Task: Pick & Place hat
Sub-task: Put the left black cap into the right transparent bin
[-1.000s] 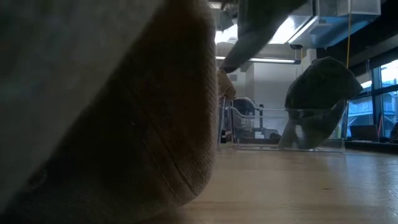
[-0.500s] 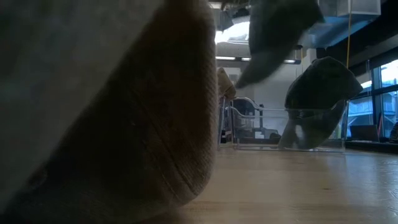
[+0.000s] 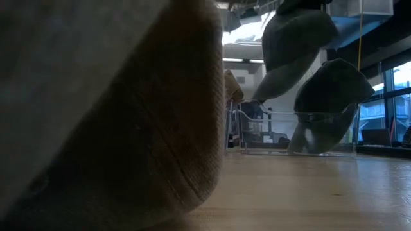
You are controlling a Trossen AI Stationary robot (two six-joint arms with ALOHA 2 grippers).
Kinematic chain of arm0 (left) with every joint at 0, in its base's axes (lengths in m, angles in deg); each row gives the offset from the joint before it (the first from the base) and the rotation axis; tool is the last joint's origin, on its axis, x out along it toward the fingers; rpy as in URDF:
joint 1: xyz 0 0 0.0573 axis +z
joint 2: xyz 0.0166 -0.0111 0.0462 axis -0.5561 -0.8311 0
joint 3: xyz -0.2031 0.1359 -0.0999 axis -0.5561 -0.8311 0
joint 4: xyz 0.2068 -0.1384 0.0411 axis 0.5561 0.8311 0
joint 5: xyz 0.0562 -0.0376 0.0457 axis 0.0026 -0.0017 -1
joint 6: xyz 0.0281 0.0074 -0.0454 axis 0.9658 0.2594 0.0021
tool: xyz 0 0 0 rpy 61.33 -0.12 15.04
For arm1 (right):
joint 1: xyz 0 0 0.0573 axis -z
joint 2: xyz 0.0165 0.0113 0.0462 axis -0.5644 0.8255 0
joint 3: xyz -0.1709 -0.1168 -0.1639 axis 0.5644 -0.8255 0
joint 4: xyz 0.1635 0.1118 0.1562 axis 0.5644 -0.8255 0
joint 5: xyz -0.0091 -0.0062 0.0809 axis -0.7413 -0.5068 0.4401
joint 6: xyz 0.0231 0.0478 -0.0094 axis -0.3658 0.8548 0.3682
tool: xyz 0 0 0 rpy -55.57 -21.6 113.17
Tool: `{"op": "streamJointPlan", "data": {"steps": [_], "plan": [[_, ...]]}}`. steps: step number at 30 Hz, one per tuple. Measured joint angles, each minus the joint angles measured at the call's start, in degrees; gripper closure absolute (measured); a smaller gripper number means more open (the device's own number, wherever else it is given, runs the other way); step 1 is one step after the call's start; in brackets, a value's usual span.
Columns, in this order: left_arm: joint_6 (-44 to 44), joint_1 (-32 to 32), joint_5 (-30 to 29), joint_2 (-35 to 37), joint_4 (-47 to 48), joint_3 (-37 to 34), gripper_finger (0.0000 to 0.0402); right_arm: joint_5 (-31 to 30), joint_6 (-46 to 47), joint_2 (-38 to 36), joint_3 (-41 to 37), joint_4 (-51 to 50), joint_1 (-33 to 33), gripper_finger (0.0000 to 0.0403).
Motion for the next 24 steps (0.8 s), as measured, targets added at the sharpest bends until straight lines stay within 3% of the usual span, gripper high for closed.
{"op": "streamJointPlan", "data": {"steps": [9, 24], "plan": [[0.4, 0.0, 0.0, 0.0, 0.0, 0.0, 0.0283, -0.1, -1.0, 0.0, 0.0, 2.0, 1.9, 0.0366], [0.6, 0.0, 0.0, 0.0, 0.0, 0.0, 0.0283, 1.4, 1.5, 4.7, 0.0, -8.6, 2.5, 0.0366]]}}
